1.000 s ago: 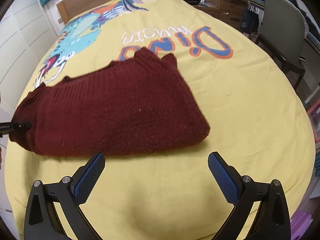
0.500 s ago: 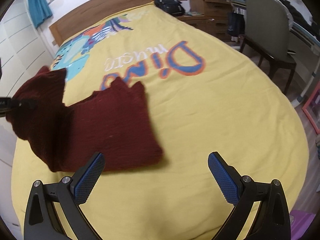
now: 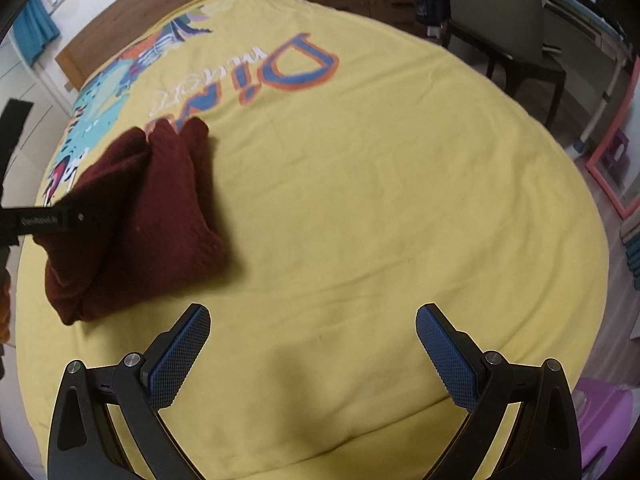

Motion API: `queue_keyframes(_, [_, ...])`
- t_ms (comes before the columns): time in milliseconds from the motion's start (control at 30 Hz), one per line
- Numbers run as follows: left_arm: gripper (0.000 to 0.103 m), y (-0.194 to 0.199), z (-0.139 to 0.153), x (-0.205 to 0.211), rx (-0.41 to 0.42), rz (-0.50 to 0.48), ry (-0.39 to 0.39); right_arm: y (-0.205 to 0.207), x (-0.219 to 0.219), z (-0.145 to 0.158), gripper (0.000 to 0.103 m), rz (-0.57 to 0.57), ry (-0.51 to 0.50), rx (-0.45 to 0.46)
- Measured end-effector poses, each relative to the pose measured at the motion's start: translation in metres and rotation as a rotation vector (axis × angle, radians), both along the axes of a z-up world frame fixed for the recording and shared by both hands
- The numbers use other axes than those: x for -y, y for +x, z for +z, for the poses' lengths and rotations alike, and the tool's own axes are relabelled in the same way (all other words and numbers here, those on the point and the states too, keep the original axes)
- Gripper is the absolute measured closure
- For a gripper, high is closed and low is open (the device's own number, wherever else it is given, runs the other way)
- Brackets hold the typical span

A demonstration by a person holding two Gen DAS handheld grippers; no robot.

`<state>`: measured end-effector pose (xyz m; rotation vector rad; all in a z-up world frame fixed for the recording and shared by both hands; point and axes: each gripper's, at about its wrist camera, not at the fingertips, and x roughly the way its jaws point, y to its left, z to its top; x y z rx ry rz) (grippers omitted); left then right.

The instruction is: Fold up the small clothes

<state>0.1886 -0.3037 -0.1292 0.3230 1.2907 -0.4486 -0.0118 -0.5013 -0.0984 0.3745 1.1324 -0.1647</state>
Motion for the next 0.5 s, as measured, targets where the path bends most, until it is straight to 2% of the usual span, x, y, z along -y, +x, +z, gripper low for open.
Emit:
queue_keyframes(200, [0.074,0.009,0.001,0.001,-0.017,0.04,0.027,-0.001,-0.002,0.002,0.0,0.011,0.006,0.014])
queue_keyframes(300, [0.061,0.009,0.007,-0.004,-0.019,0.062,0.019,-0.002,-0.002,0.007,0.0,0.014,-0.002,0.023])
queue_keyframes(367, [0.023,0.009,0.012,-0.007,-0.018,0.07,0.016,-0.001,-0.002,0.01,0.0,0.017,-0.008,0.027])
queue_keyframes(433, [0.006,0.009,0.019,-0.012,-0.026,0.08,-0.013,0.0,-0.003,0.012,0.0,0.022,-0.013,0.027])
queue_keyframes(500, [0.005,0.008,0.026,-0.019,-0.026,0.086,-0.036,0.001,-0.005,0.015,0.0,0.027,-0.02,0.03])
